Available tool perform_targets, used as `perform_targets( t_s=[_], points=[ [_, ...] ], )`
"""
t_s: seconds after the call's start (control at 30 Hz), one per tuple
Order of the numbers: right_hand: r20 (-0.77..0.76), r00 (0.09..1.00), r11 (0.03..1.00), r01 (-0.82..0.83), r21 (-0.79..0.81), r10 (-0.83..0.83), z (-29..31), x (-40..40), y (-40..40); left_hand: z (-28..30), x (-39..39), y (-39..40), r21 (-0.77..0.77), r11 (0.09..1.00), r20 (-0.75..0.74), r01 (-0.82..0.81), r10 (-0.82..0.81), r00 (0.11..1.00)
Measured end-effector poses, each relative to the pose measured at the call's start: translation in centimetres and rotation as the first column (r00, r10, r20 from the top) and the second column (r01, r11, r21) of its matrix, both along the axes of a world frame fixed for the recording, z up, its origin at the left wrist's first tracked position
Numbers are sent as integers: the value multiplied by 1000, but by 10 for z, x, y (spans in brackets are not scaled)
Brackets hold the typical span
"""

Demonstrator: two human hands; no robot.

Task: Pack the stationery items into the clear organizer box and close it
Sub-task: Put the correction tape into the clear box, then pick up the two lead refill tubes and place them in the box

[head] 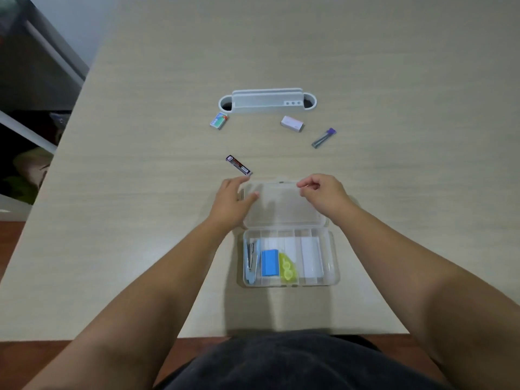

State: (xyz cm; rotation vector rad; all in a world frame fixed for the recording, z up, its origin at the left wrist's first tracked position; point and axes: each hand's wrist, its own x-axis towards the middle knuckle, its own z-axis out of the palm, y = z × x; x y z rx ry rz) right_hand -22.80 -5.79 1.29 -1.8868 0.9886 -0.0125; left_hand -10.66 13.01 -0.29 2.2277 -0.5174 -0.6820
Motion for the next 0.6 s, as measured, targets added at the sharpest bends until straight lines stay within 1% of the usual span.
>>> perform_targets(
  t_s=[0.07,0.13,0.27,0.33,0.43,0.5,0.6],
  points=[
    [-18,998,997,66,25,-66,-4,12,-15,0,21,-13,15,994,-45,-111,111,993],
    [-37,993,994,109,18,-108,-5,24,-29,1,38,-24,53,987,-41,-154,156,987],
    [-75,987,990,138,-19,-139,-5,44,-55,-2,62,-38,139,957,22,-257,256,966],
    [-86,985,988,150,-42,-153,-4,52,-66,-7,71,-45,174,950,84,-258,246,966],
    [-98,986,986,125,-106,-136,-8,63,-84,-9,78,-55,239,940,142,-243,213,967],
    [-106,989,988,95,-118,-108,-12,70,-95,-11,81,-61,259,937,160,-234,197,967],
    [-193,981,983,-7,-185,-30,-17,80,-109,-15,88,-69,231,935,126,-269,245,961]
  ],
)
